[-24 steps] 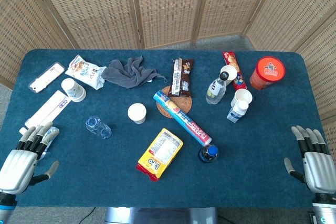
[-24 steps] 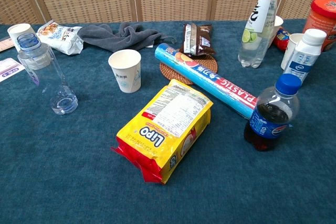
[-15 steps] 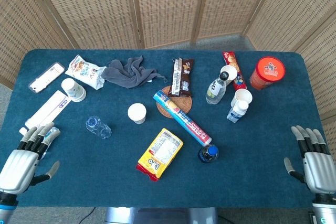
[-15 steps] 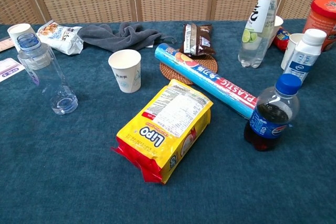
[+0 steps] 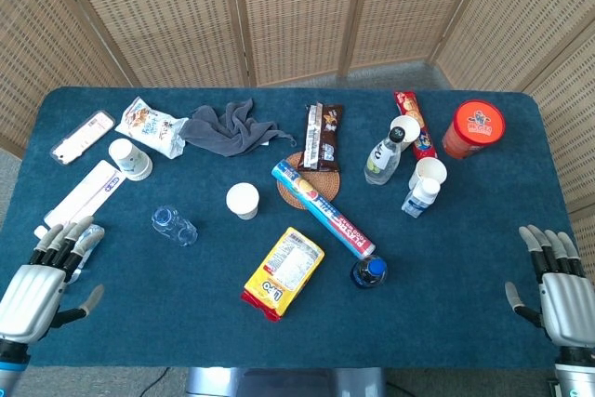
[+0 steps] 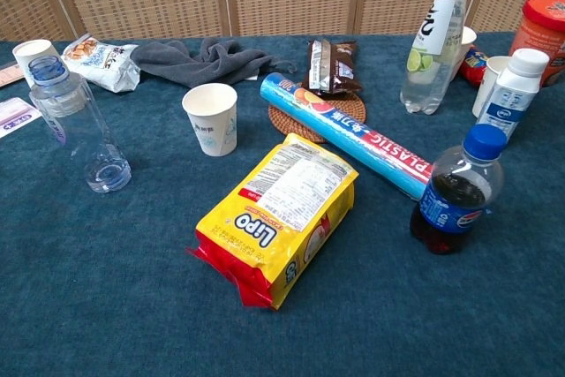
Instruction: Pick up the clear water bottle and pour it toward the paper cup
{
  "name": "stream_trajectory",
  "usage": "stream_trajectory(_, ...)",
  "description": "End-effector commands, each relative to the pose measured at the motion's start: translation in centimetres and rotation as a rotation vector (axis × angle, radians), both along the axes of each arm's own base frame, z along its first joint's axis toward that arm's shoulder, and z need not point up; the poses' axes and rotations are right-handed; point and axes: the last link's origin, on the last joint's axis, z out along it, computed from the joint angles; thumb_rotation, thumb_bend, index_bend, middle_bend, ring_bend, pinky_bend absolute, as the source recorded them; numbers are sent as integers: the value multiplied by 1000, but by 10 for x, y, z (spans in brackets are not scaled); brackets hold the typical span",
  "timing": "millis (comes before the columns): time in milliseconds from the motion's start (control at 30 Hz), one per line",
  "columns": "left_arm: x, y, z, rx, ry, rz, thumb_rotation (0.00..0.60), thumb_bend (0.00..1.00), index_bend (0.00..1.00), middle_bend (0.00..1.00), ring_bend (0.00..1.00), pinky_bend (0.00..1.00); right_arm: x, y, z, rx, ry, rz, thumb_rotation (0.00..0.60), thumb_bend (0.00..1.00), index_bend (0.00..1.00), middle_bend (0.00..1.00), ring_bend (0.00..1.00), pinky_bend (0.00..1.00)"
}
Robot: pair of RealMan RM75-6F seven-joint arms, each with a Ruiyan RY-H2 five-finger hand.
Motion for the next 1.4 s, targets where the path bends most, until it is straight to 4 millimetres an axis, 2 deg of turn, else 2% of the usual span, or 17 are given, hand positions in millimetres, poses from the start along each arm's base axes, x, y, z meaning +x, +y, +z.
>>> stream_trajectory(33,-6,4,-4,-33,-35,56,550,416,53,34,0,0,0,0,0,0,0,-1,600,413,0,44,0,0)
stream_trajectory(367,-36,30,-25,-135,-316,231,539,411,9,14,0,0,-1,2,2,-12,-7,-1,600,413,0,44,0,0)
stream_trajectory(533,-39,42,-36,-190,-500,271,515,405,0,11,0,0,-5,4,3,-21,-18,-9,600,413,0,44,0,0)
stream_trajectory(733,-50,57,-51,-218,-635,296,505,394,0,10,0,0,-7,5,6,-36,-22,-7,600,414,0,44,0,0)
stream_trajectory(867,-56,65,-65,-239,-726,306,522,378,0,8,0,0,-7,5,6,-40,-29,-3,600,414,0,44,0,0)
stream_trajectory(1133,-63,77,-87,-260,-805,284,523,371,0,5,0,0,-9,6,7,-48,-35,-4,600,415,0,44,0,0)
stream_trajectory(1400,-59,94,-108,-294,-835,257,522,371,0,3,0,0,-9,8,9,-53,-42,-4,600,413,0,44,0,0)
